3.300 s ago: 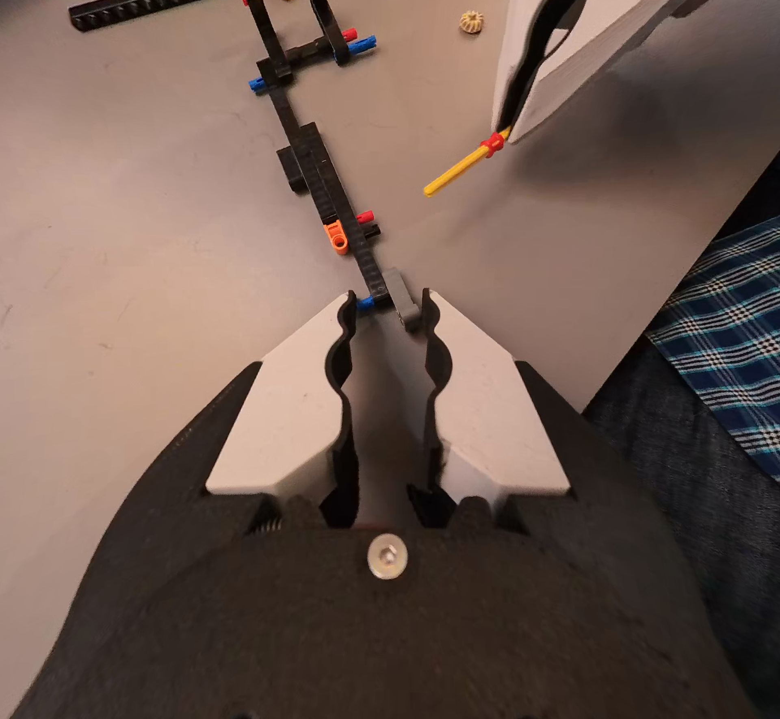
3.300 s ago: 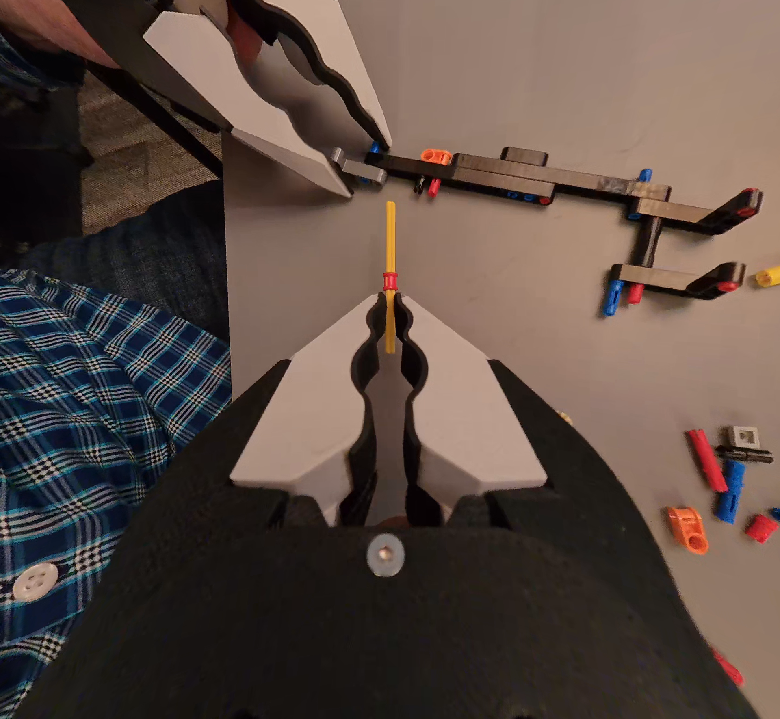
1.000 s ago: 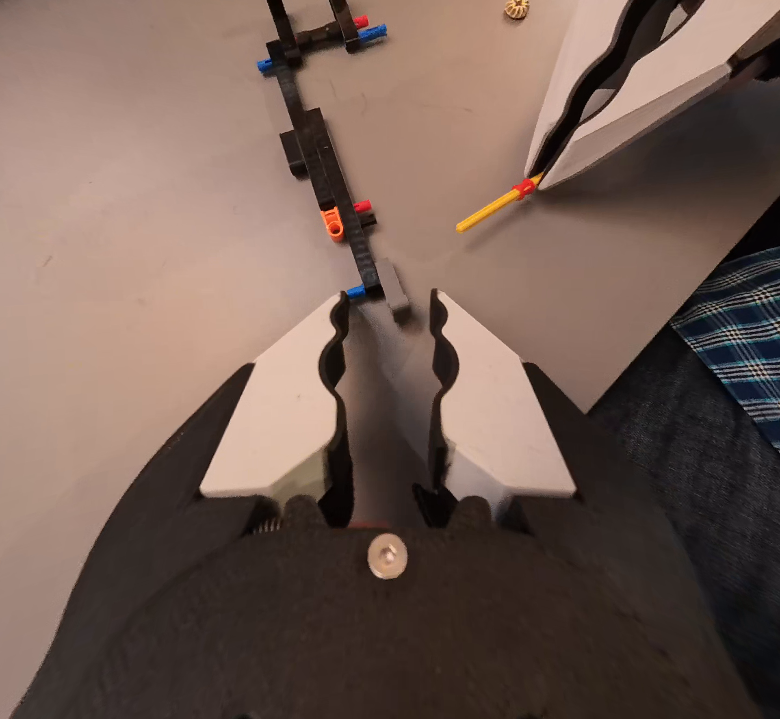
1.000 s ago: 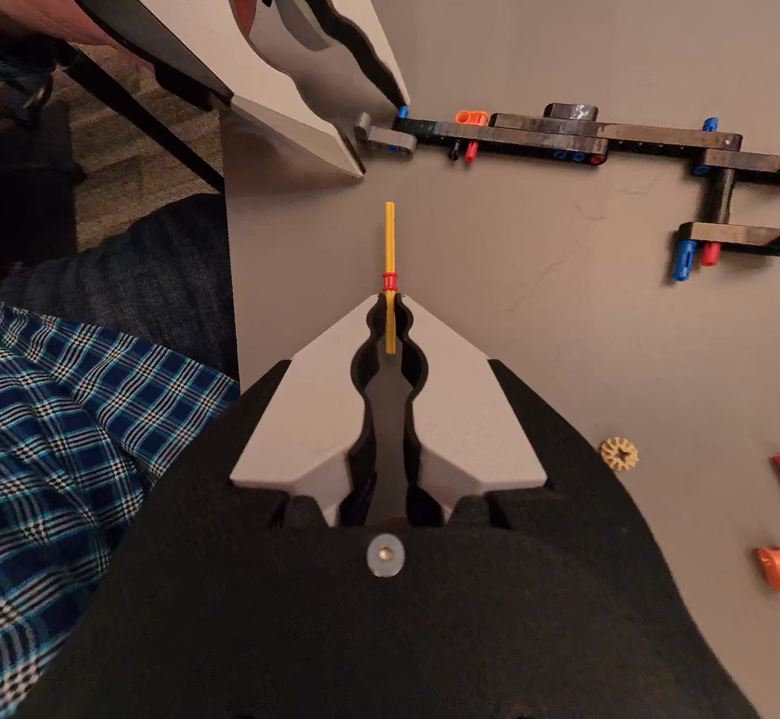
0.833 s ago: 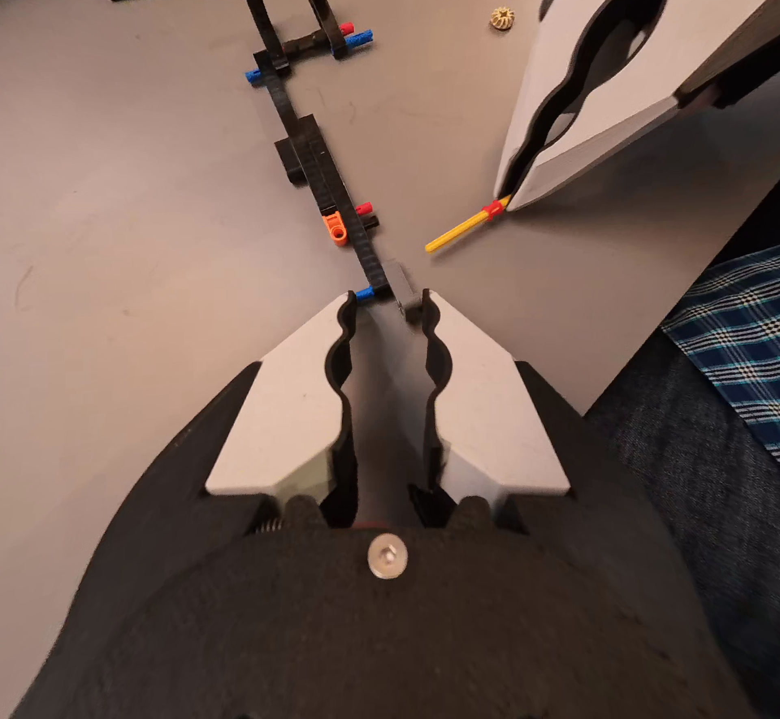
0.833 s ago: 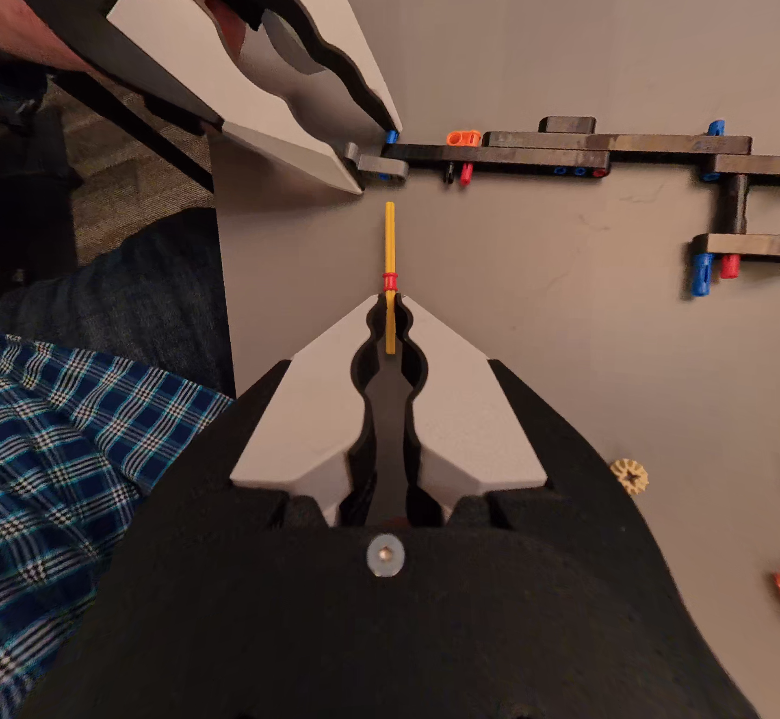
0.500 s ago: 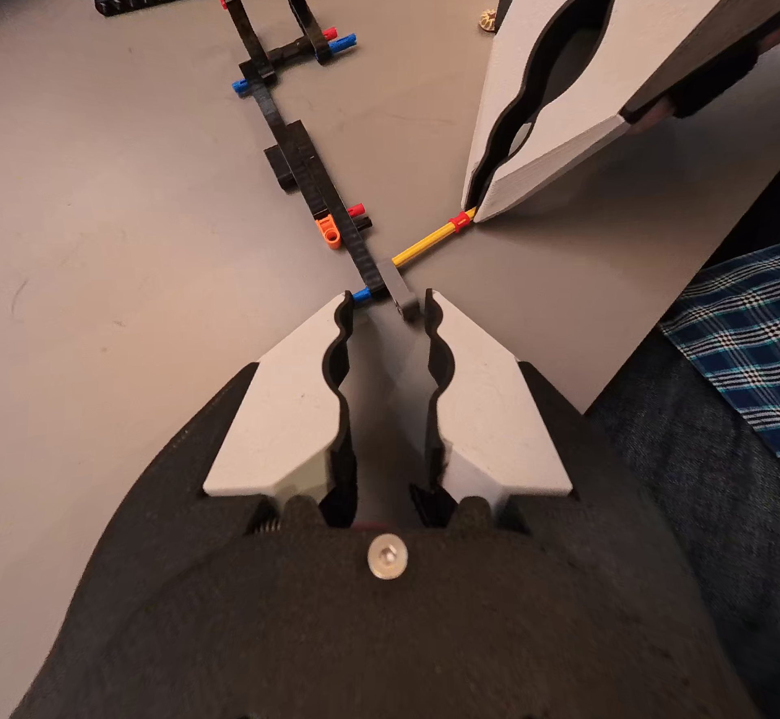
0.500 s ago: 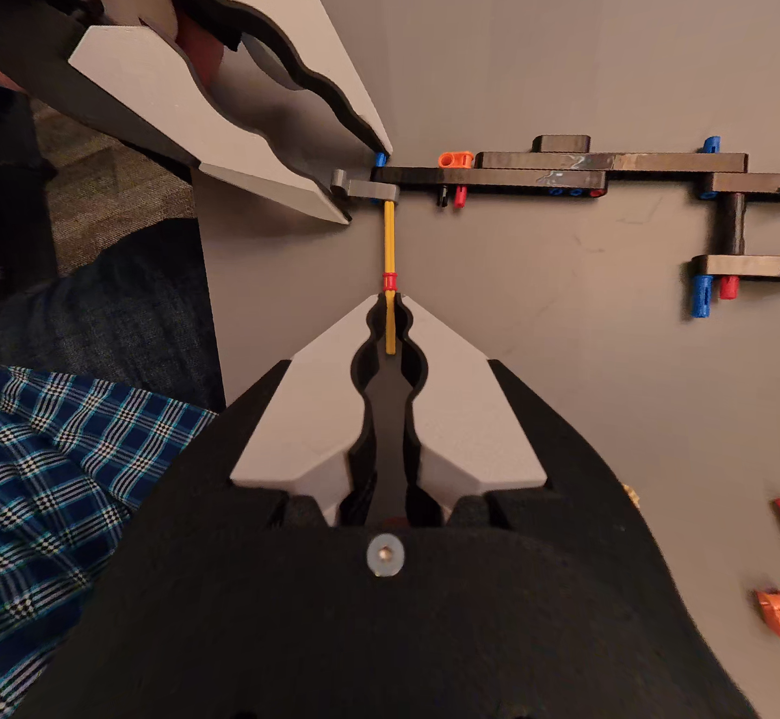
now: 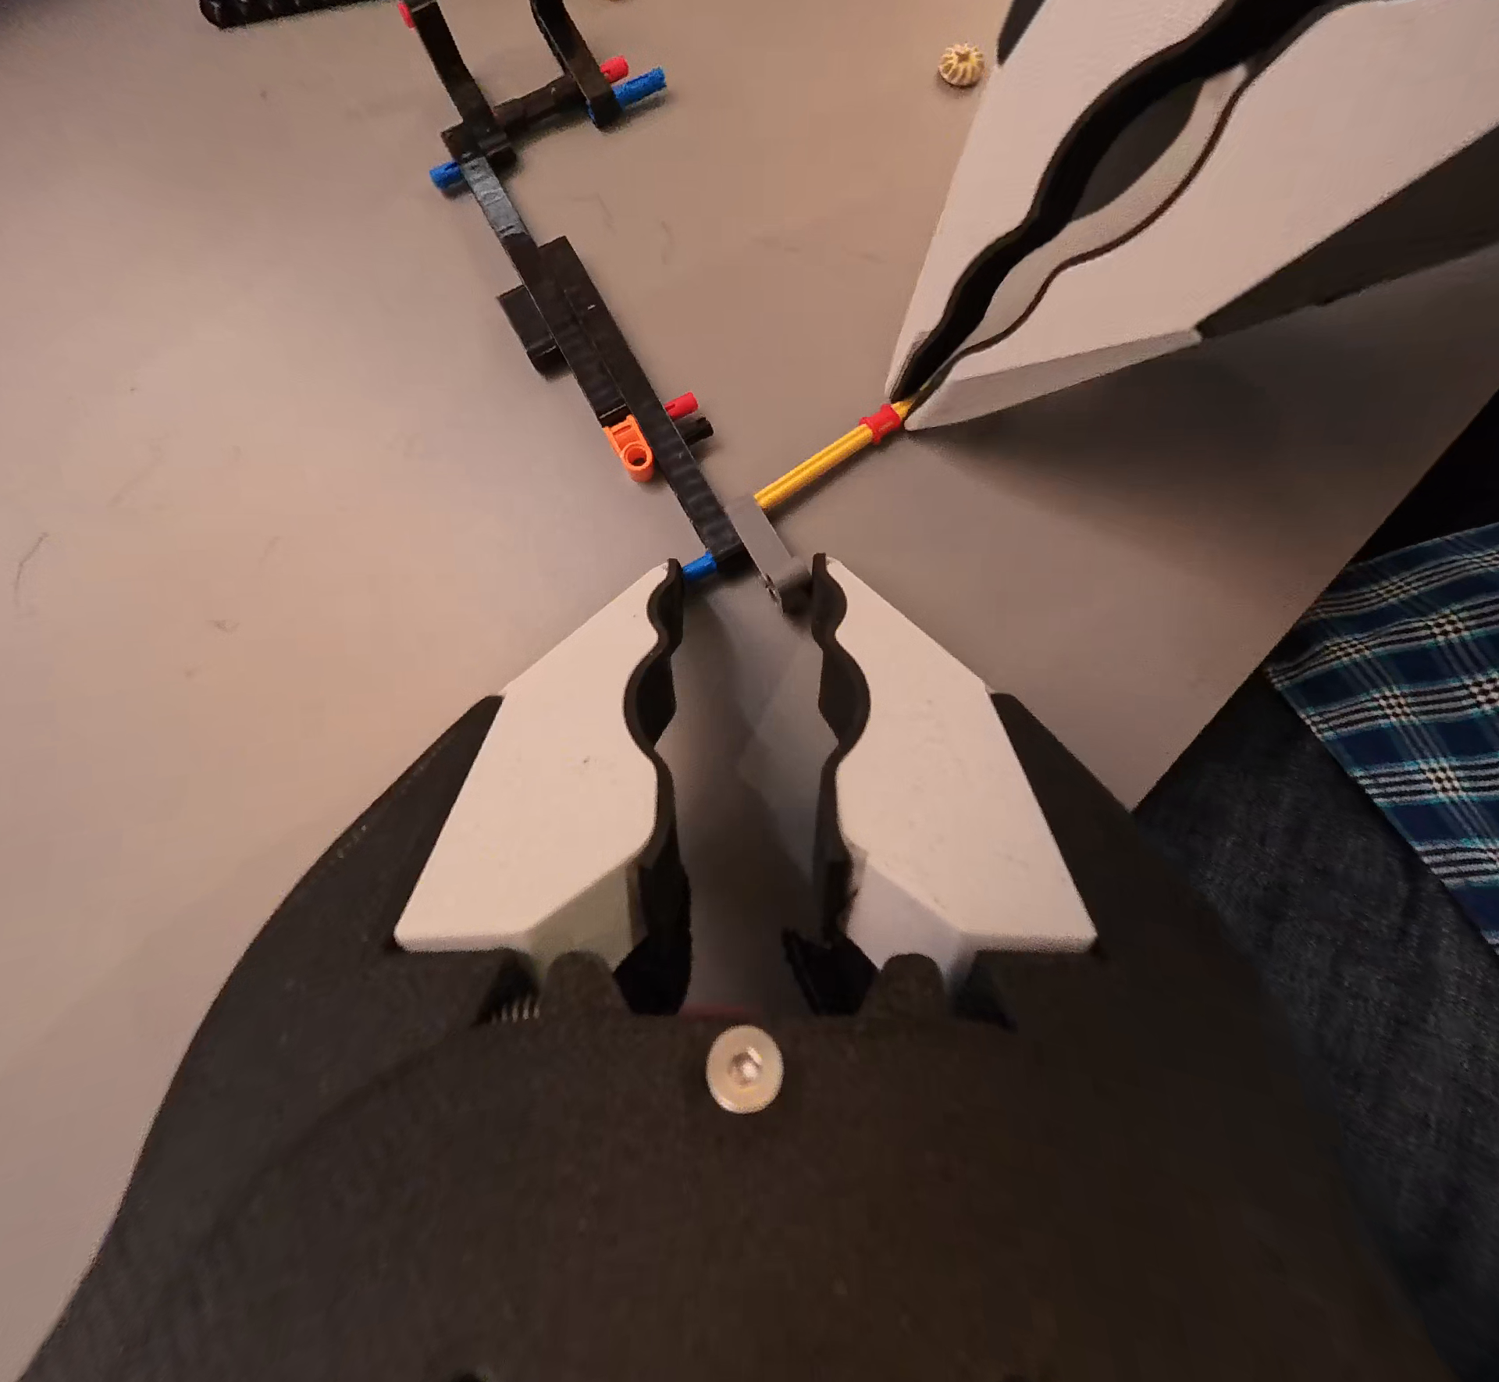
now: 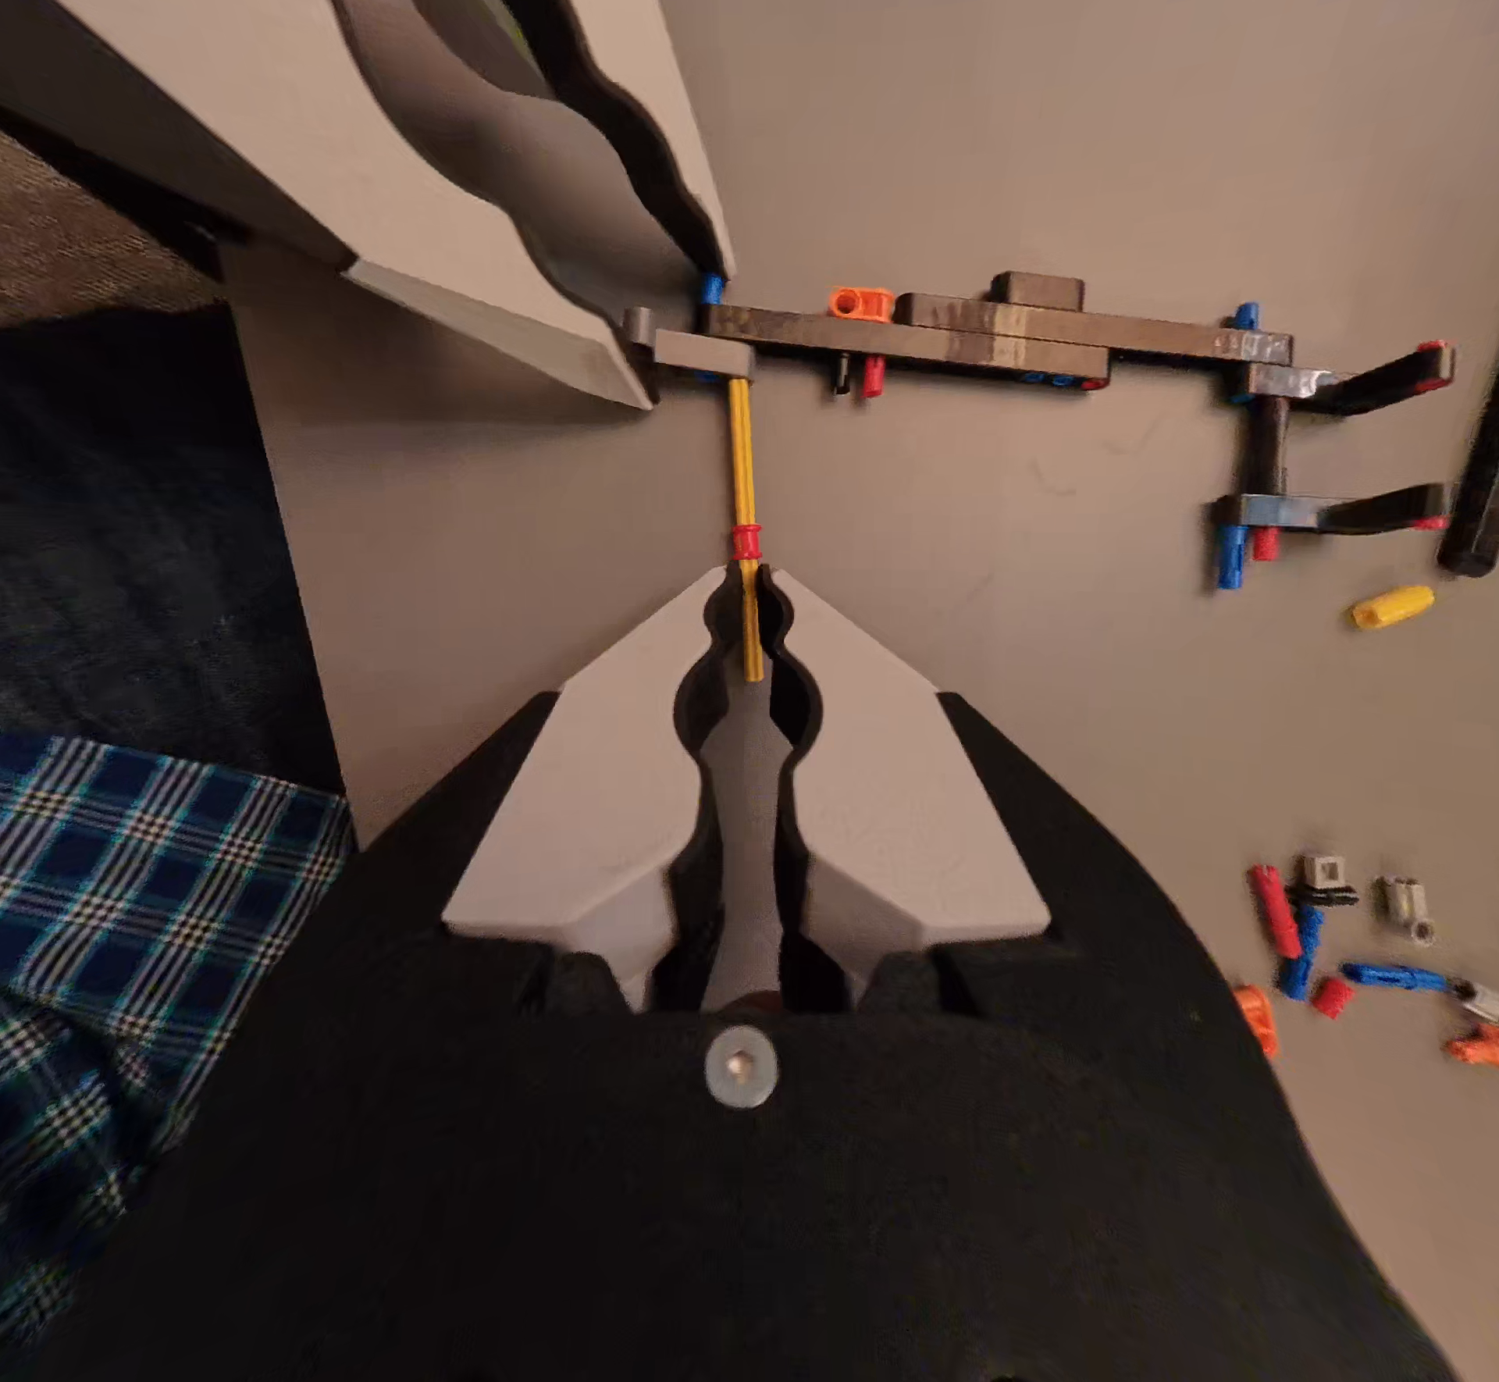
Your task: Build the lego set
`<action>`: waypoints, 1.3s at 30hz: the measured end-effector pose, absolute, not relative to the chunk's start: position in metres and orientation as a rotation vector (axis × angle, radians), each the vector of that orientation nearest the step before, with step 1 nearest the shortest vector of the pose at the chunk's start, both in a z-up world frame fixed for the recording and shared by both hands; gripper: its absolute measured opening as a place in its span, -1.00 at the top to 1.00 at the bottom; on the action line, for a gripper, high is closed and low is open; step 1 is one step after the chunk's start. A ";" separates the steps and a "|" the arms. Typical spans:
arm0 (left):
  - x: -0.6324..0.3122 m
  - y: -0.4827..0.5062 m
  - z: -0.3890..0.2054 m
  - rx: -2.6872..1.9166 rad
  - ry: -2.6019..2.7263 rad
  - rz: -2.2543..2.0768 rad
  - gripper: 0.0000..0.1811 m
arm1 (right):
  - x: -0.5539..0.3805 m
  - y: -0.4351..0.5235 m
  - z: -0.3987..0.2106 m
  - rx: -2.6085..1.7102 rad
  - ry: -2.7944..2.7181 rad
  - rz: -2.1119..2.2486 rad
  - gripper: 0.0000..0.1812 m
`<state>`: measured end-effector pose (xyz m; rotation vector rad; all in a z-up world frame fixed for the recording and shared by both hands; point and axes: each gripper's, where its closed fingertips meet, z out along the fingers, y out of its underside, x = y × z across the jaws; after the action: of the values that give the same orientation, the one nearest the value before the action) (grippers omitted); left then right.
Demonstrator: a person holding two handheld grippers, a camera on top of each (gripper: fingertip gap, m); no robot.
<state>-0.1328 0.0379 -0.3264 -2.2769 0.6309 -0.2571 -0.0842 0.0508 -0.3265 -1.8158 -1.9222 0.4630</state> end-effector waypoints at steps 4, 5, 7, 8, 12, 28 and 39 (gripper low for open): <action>-0.133 0.040 -0.326 -2.283 0.610 -0.254 0.68 | -0.085 0.057 -0.323 -1.669 -1.941 0.285 0.99; -0.133 0.041 -0.326 -2.285 0.606 -0.261 0.68 | -0.085 0.060 -0.322 -1.620 -1.942 0.222 0.99; -0.132 0.041 -0.326 -2.286 0.602 -0.258 0.69 | -0.087 0.063 -0.318 -1.526 -1.939 0.116 0.99; -0.132 0.041 -0.326 -2.287 0.597 -0.255 0.69 | -0.087 0.064 -0.317 -1.475 -1.934 0.067 0.99; -0.133 0.042 -0.326 -2.287 0.581 -0.262 0.69 | -0.088 0.062 -0.321 -1.330 -1.933 -0.038 1.00; -0.137 0.044 -0.327 -2.289 0.558 -0.224 0.69 | -0.092 0.054 -0.324 -1.292 -1.942 -0.018 0.99; -0.138 0.044 -0.327 -2.288 0.562 -0.202 0.69 | -0.096 0.056 -0.324 -1.229 -1.996 0.063 1.00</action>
<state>-0.1375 0.0444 -0.3269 -2.2876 0.5622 -0.2020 -0.0959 0.0562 -0.3244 -1.2291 -1.9955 0.0627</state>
